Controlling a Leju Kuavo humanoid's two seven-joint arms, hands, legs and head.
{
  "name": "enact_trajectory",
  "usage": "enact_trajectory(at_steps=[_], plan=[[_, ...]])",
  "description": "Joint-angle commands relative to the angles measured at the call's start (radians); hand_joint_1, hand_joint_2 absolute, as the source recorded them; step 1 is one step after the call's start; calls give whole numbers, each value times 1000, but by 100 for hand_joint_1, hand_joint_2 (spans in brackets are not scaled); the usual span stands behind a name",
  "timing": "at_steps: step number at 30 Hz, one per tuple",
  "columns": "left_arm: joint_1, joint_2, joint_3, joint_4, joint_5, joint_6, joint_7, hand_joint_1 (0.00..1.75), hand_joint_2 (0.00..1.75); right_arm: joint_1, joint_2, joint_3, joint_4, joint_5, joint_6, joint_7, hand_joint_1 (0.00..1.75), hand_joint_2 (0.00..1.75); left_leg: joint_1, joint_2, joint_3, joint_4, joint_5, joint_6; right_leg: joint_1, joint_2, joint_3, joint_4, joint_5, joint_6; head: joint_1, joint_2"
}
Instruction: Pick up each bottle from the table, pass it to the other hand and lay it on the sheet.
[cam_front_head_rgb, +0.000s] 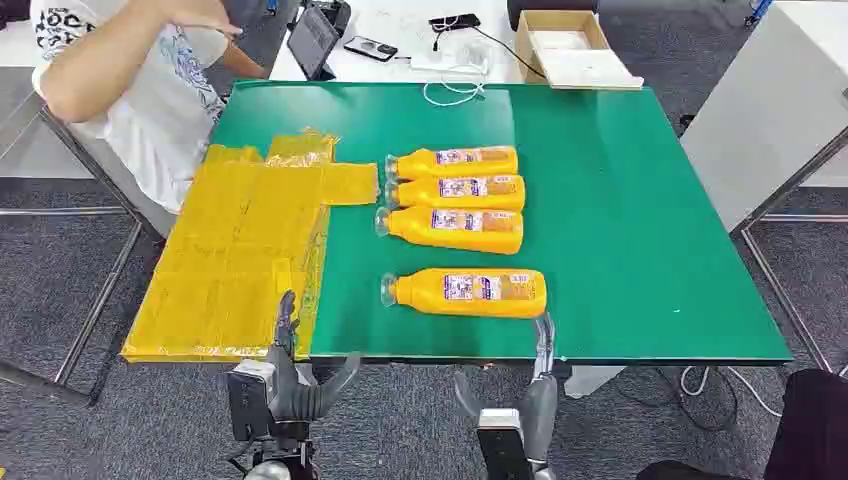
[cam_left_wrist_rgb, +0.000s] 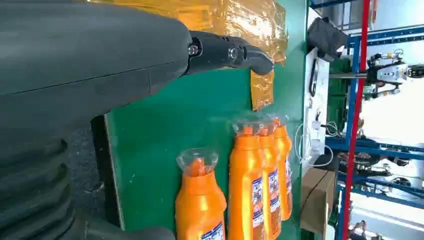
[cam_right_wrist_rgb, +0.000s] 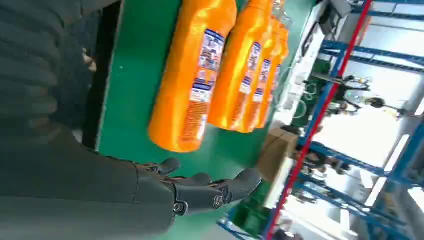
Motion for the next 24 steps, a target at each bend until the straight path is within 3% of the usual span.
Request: enact_trajectory(at_steps=[1,5,7,13,16,24], plan=[[-57,-6,4,39,-68,-10,-17,0,175,-108,-96,-13,-70,135,12,97,0,175,-1,1,4,0,-1,2,0,0,4,-1,-1,-1,0,0],[-91,-15,-1,46,-86,-46,-24,0,175,-217,-144,-63,-21,199,72,194,0,175,-1,0,4,0,0,2,0,-1,4,-1,0,-1,0,0],[-111,-23,-9,63,-87,-71,-21,0,175,-328,-190,-113,57,193,144,292,0,175,-1,2,5,0,0,3,0,0,5,-1,0,-2,0,0],[-129,-27,-5,89,-90,-93,-23,0,175,-442,-227,-158,186,196,259,351,0,175,-1,0,4,-1,3,4,-1,-1,5,-2,2,-1,0,0],[-133,-28,3,97,-93,-105,-20,0,175,-508,-257,-139,281,225,342,422,0,175,-1,3,6,-1,2,4,-1,1,7,-2,3,-2,0,0],[-140,-34,24,118,-100,-128,-17,0,175,-631,-268,-90,453,277,447,489,0,175,-1,3,7,-1,1,4,-1,2,7,-1,2,-2,0,0]])
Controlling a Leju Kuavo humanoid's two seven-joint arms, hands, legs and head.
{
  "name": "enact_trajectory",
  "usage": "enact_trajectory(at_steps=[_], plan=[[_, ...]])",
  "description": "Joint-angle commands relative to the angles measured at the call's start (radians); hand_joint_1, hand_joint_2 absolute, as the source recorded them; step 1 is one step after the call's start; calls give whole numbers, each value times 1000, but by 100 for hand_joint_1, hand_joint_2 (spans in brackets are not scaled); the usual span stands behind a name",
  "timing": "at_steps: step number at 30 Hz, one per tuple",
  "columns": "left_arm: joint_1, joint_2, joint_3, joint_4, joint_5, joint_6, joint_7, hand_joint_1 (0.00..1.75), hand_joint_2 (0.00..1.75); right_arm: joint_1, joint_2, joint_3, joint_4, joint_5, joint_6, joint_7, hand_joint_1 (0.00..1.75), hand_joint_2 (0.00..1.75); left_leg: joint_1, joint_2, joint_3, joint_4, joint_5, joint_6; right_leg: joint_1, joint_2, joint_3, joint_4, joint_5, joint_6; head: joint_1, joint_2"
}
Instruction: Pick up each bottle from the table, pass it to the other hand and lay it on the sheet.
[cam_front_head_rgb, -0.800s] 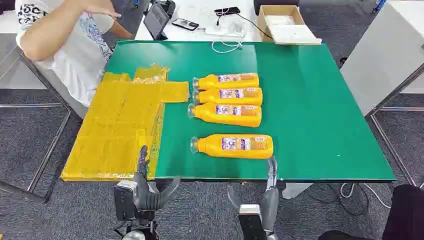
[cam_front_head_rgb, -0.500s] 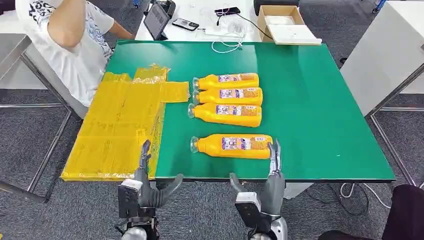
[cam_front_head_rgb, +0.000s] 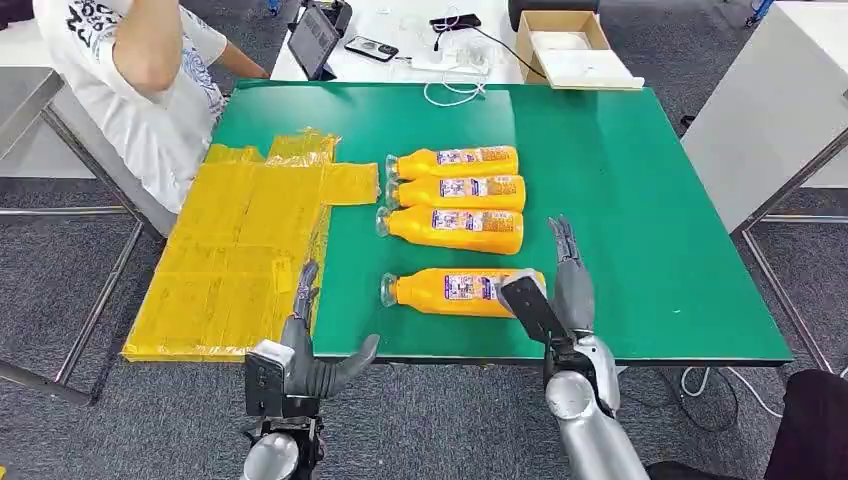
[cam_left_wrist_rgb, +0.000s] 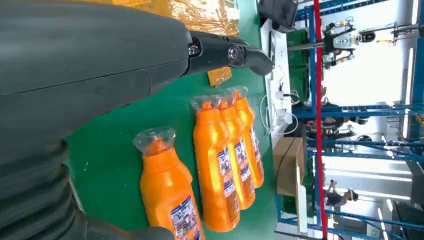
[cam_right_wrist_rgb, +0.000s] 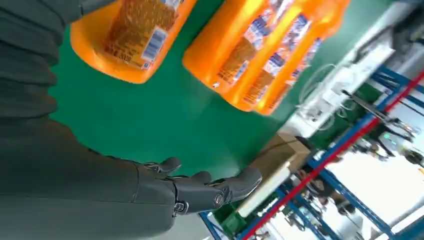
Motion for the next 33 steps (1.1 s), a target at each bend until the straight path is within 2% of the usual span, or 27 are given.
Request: enact_trajectory(at_steps=[1,4,9,14,18,22,27,33], plan=[[-47,-24,25,91,-12,-23,6,0,175,-207,-47,44,320,46,128,72,0,175,-1,4,5,0,-2,1,0,3,4,-1,0,-2,0,0],[-55,-26,35,103,-13,-36,6,0,175,-248,-55,117,392,52,211,62,0,175,0,3,4,0,-1,1,0,2,3,-1,0,-1,0,0],[-55,-26,36,105,-13,-37,6,0,175,-248,-49,128,396,52,215,64,0,175,0,1,3,0,-1,1,0,0,3,-1,-1,-2,0,0],[-67,-24,35,130,-21,-44,-5,0,175,-275,-70,235,436,-1,365,34,0,175,0,1,3,0,-1,1,0,1,3,-1,-1,-1,0,0],[-63,-24,18,127,-36,-38,-17,0,175,-295,-73,311,480,-40,424,9,0,175,0,2,4,0,-1,1,0,1,4,-1,-1,-2,0,0],[-61,-23,17,128,-31,-41,-18,0,175,-293,-95,333,473,-56,436,7,0,175,0,1,6,0,-2,2,0,-1,6,-1,-2,-2,0,0],[-67,-24,24,155,-20,-43,-23,0,175,-293,-177,389,475,-99,472,30,0,175,-1,-2,5,-1,-1,2,0,-3,6,-1,-2,-1,0,0],[-67,-24,24,155,-20,-43,-23,0,175,-293,-175,391,474,-99,472,30,0,175,0,-2,5,-1,0,1,0,-3,6,-1,-1,-2,0,0]])
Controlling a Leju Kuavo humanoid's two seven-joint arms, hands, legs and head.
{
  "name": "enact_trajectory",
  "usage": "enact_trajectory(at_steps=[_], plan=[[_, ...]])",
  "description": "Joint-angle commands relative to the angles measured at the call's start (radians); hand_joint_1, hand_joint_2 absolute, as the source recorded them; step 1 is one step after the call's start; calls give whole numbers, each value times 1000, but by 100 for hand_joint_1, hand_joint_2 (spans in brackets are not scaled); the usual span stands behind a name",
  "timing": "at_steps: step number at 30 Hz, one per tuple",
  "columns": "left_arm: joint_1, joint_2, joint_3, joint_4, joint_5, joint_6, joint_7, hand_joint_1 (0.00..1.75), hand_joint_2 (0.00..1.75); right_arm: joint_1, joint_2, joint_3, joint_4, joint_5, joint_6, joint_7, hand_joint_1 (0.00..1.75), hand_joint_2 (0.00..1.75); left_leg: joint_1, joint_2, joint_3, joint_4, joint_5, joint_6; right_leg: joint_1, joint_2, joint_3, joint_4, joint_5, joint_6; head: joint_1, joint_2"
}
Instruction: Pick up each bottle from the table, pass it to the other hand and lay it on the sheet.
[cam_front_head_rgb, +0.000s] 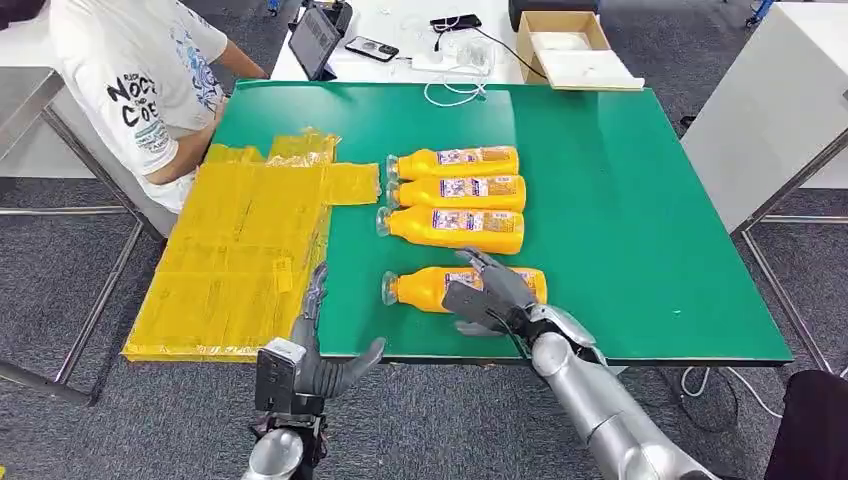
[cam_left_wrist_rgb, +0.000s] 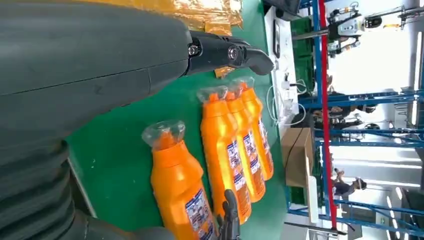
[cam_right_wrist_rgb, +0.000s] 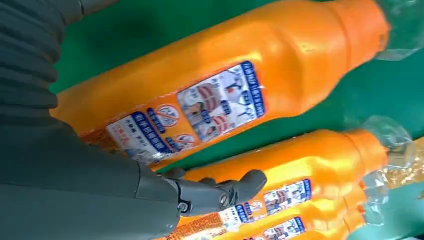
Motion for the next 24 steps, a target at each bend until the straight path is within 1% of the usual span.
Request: enact_trajectory(at_steps=[1,2,4,5,6,7,8,9,13,15,17,19,20,24], plan=[[-36,-17,0,77,8,-3,1,0,175,-23,-53,76,88,-5,9,9,0,175,0,-2,3,-1,0,1,0,-3,4,-1,-1,-1,0,0],[-36,-17,0,77,8,-4,1,0,175,-25,-57,86,90,6,3,33,0,175,0,-1,5,-1,-1,1,1,-3,6,-1,-2,-2,0,0],[-37,-18,1,82,11,-5,2,0,175,-19,-81,97,91,11,-2,49,0,175,0,-1,3,-1,0,1,0,-2,4,-1,-1,-1,0,0],[-38,-19,2,84,12,-4,2,0,175,-15,-91,102,91,30,-24,69,0,175,0,-2,6,-1,-1,1,1,-4,7,-2,-2,-2,0,0],[-35,-19,4,80,13,-3,4,0,175,-9,-96,110,90,50,-45,91,0,175,0,-2,5,-1,0,1,0,-4,6,-2,-1,-2,0,0],[-34,-19,4,78,13,-4,5,0,175,-5,-98,110,92,56,-53,102,0,175,0,-4,6,-1,-1,1,1,-5,8,-2,-2,-2,0,0],[-32,-19,4,76,14,-4,7,0,175,-2,-101,117,94,76,-74,120,0,175,0,-3,5,-1,0,1,1,-4,5,-2,-1,-1,0,0],[-30,-19,5,74,13,-3,11,0,175,2,-99,118,96,93,-97,138,0,175,0,-4,7,-1,-1,1,1,-5,8,-2,-2,-2,0,0],[-27,-20,8,72,10,-2,20,0,175,7,-90,128,114,154,-151,193,0,175,0,-1,8,-1,-1,1,1,-3,9,-2,-2,-2,0,0],[-27,-21,8,76,9,-4,23,0,175,7,-75,124,136,165,-147,198,0,175,0,-2,6,-1,-1,1,1,-3,7,-2,-1,-2,0,0],[-28,-21,7,81,9,-6,24,0,175,4,-71,124,150,174,-142,198,0,175,0,-2,8,-2,-1,1,1,-3,9,-3,-2,-3,0,0],[-30,-21,7,86,8,-5,26,0,175,0,-67,127,161,181,-139,200,0,175,0,0,6,-1,-1,1,1,-1,6,-2,-1,-2,0,0],[-33,-22,7,90,7,-4,27,0,175,-5,-62,126,171,185,-138,201,0,175,0,0,8,-2,-2,1,0,-1,8,-2,-1,-2,0,0],[-33,-22,7,90,7,-4,27,0,175,-5,-62,126,171,185,-138,201,0,175,1,0,8,-1,-1,1,2,-2,7,-2,-1,-2,0,0]])
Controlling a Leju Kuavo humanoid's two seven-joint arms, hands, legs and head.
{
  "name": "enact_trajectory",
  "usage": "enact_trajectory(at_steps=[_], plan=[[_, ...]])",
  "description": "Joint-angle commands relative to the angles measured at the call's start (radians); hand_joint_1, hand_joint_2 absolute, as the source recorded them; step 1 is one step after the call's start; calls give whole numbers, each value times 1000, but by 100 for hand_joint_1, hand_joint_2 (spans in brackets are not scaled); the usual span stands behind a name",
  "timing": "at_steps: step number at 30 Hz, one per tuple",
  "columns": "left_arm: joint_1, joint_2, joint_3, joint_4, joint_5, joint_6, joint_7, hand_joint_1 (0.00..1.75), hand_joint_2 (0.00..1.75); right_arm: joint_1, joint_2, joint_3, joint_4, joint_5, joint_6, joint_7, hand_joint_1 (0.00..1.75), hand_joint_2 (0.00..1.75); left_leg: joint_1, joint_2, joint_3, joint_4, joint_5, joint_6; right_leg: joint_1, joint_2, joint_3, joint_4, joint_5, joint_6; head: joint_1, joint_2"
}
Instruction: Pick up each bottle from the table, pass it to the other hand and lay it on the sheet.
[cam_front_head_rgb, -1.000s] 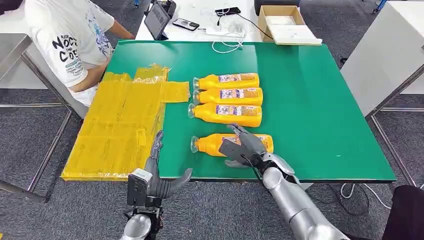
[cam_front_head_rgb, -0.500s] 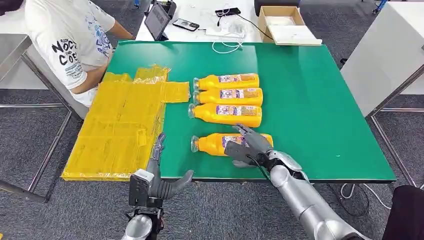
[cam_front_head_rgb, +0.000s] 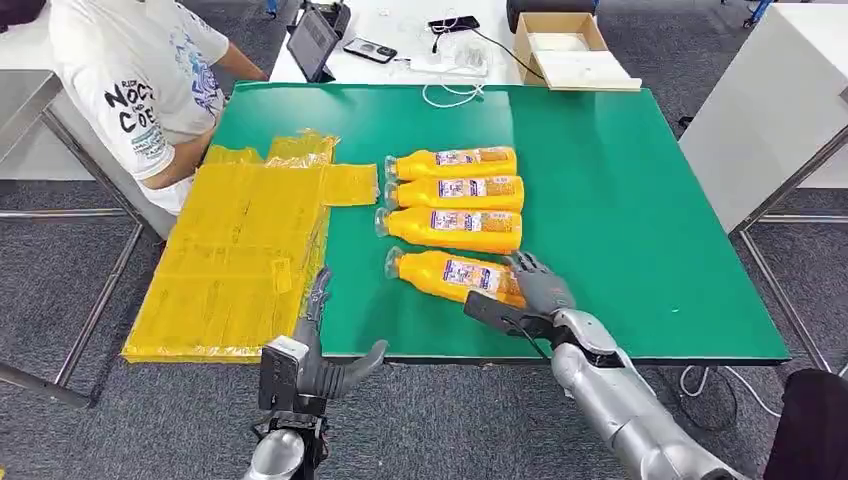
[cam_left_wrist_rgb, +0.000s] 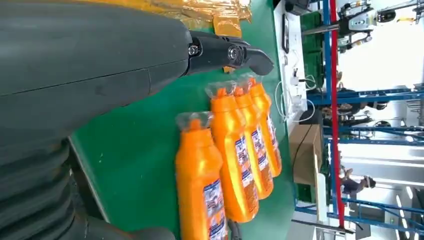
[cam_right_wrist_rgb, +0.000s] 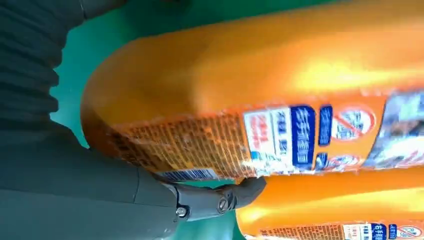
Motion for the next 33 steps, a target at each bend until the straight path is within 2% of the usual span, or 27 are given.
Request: enact_trajectory(at_steps=[1,10,12,13,14,15,17,27,33], plan=[[-29,-21,6,70,-3,-3,6,0,175,1,16,40,114,4,10,8,0,175,0,-1,3,-1,0,1,1,-2,4,-1,-1,-1,0,0],[-27,-20,11,75,-5,-1,11,0,175,-1,47,20,143,30,-1,-1,0,175,0,-1,6,-2,0,1,1,-2,7,-2,-1,-2,0,0],[-28,-19,9,76,-8,-1,11,0,175,9,65,2,145,28,-30,-25,14,175,0,0,7,-1,-1,1,1,-1,8,-2,-1,-2,0,0],[-27,-19,9,75,-9,1,11,0,175,16,72,-3,141,33,-43,-31,63,175,0,0,8,-2,-1,1,1,-2,9,-2,-1,-3,0,0],[-25,-17,7,73,-11,2,12,0,175,29,81,-17,128,27,-71,-51,131,175,0,0,9,-2,-1,1,1,-1,9,-3,-1,-3,0,0],[-23,-16,7,72,-13,4,13,0,175,39,86,-26,121,22,-78,-58,168,175,1,1,8,-2,-1,0,1,-1,8,-2,0,-2,0,0],[-22,-14,6,76,-13,3,15,0,175,59,92,-51,92,21,-108,-77,175,175,1,2,8,-1,-1,0,2,0,7,-2,0,-2,0,0],[-25,-24,8,81,-3,-6,13,0,175,83,117,-142,14,40,-124,-109,175,175,0,3,8,-1,-1,1,1,0,7,-1,-1,-3,0,0],[-19,-24,6,76,1,-3,11,0,175,117,134,-181,-67,31,-179,-148,175,175,0,3,6,-1,-1,1,1,1,5,-1,-1,-2,0,0]])
